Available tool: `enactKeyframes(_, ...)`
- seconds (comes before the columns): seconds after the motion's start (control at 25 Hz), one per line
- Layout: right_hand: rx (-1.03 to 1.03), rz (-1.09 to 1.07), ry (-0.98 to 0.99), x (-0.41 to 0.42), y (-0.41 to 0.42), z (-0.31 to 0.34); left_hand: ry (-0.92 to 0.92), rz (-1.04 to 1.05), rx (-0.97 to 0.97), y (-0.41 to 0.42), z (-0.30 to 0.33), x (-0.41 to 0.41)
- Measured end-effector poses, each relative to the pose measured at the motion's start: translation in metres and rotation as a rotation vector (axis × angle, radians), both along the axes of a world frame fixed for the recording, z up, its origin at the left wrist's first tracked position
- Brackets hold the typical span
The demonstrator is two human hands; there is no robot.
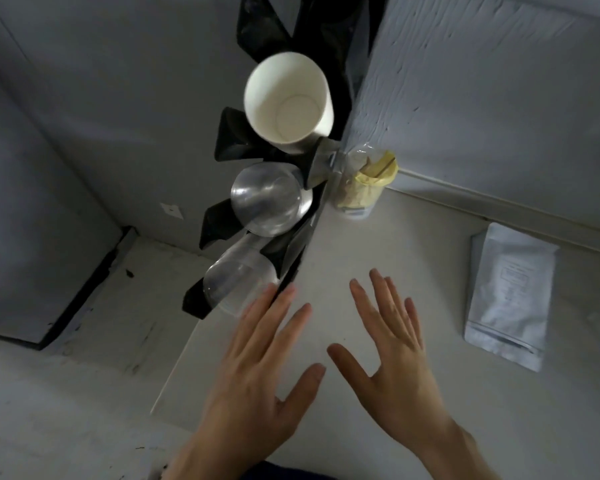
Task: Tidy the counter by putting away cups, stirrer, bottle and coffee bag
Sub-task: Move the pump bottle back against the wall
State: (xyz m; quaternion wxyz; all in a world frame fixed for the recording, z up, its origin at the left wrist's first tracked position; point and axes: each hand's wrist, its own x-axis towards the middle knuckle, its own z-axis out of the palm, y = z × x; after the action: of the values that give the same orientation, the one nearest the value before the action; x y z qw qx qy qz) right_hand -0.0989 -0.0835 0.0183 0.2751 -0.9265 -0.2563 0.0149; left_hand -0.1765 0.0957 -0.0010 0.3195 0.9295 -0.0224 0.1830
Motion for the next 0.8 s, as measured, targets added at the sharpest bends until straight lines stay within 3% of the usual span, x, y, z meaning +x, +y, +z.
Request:
enactKeyframes(0.24, -0.265, -0.094, 0.005, -0.004, -0.052, -0.005, 0.204, -0.064, 0.274, -0.046, -0.002, 0.023)
enactKeyframes(0.4, -0.274, -0.149, 0.031, -0.006, -0.092, -0.007, 0.32, -0.082, 0.347, -0.081, -0.003, 0.039)
enactKeyframes(0.8, -0.239, -0.269, 0.053, -0.003, -0.196, -0.016, 0.403, -0.212, 0.432, -0.182, -0.004, 0.072)
